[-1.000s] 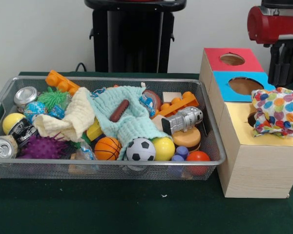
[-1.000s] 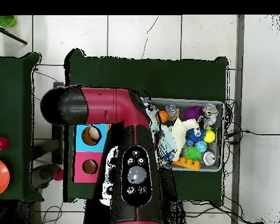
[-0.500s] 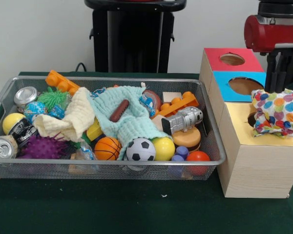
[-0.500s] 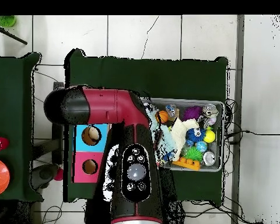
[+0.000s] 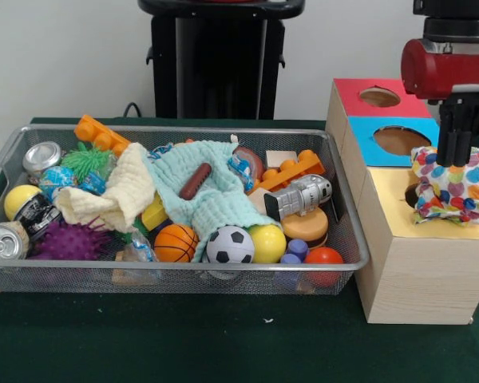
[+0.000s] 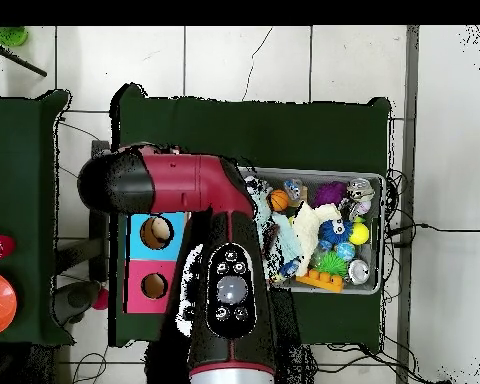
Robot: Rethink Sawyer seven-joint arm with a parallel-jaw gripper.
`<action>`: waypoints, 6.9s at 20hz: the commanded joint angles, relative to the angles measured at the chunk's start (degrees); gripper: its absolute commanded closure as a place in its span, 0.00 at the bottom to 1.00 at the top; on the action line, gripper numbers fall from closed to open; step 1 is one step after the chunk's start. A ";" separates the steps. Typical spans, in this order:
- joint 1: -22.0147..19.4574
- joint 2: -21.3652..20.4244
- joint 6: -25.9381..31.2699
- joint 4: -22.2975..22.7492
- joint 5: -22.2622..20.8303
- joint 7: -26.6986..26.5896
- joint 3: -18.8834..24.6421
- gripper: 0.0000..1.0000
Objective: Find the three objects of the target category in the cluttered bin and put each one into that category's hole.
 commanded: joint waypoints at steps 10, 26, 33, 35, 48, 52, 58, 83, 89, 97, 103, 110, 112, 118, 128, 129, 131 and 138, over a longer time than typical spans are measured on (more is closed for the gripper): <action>-0.09 3.64 1.67 4.53 2.01 10.45 2.03 1.00; 0.14 3.11 5.49 4.70 2.59 9.83 2.23 1.00; 0.42 3.74 6.07 4.87 3.05 9.26 2.38 1.00; 0.48 3.76 5.71 5.12 3.19 9.35 2.36 1.00; 0.42 3.43 8.54 5.19 3.01 7.86 2.50 1.00; 0.22 3.14 9.04 5.61 2.84 7.20 2.85 1.00; 0.13 3.45 8.88 5.72 3.11 7.56 3.17 1.00; -0.44 4.83 2.43 9.47 5.42 8.59 7.24 1.00; 0.12 5.20 2.40 9.94 3.65 7.43 6.65 1.00; 1.81 5.84 4.59 7.87 -0.03 6.23 2.45 1.00; 2.43 6.83 3.92 7.09 -0.32 6.73 0.89 1.00; 3.66 8.64 2.89 5.66 -1.68 5.92 -1.41 1.00; 3.75 8.56 2.67 5.58 -2.33 5.46 -2.02 1.00; 4.09 8.86 1.51 4.97 -4.27 5.65 -3.27 1.00; 6.84 15.83 -6.26 0.95 -5.96 10.22 -7.52 1.00; 7.21 16.79 -7.41 0.44 -5.86 10.62 -8.08 1.00; 7.80 18.43 -10.28 -0.05 -5.19 11.64 -8.94 1.00; 5.48 20.04 -20.86 2.86 -0.73 12.93 -5.02 1.00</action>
